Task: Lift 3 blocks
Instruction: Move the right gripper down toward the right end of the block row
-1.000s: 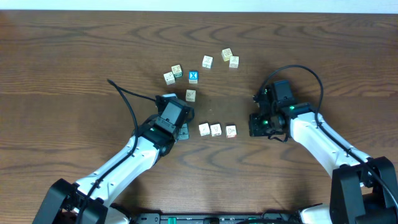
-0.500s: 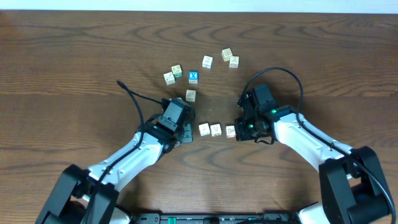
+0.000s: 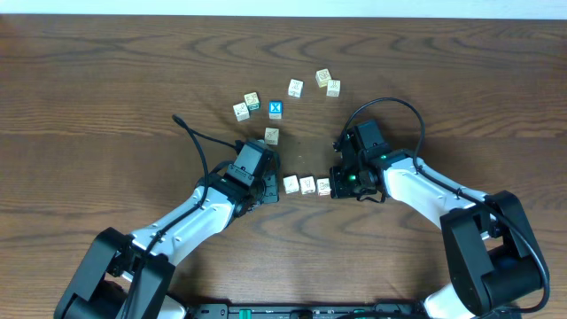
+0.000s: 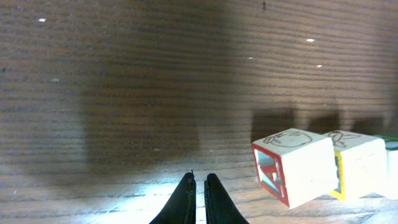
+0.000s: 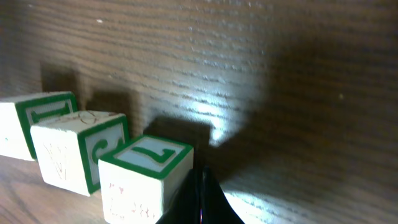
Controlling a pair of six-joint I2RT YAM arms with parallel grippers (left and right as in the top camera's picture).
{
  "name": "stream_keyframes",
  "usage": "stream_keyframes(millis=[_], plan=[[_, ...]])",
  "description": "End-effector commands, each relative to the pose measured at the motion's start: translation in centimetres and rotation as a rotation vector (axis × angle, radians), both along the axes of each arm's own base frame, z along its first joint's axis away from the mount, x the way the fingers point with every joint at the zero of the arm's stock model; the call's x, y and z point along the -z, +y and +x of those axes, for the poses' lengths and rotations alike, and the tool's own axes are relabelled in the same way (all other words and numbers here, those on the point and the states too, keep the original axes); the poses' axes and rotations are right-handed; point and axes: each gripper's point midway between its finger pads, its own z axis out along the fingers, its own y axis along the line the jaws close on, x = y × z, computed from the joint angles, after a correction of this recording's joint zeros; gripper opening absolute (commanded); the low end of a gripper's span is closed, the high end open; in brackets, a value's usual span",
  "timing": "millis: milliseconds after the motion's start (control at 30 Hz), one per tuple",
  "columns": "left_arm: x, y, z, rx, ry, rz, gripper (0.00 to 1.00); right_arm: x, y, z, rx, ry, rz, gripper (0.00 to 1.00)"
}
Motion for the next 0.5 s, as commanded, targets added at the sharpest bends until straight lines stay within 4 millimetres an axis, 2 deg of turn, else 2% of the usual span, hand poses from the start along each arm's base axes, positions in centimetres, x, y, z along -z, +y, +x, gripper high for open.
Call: stream_keyframes(millis=[0, 467], plan=[[0.5, 0.0, -0.4, 0.016, 0.015, -0.004, 0.09, 0.6, 0.2, 0.0, 0.007, 0.010, 0.003, 0.02], [0.4, -0.3, -0.5, 0.025, 0.020, -0.020, 0.09, -0.1, 1.5, 0.8, -0.009, -0.028, 0.072, 0.02]])
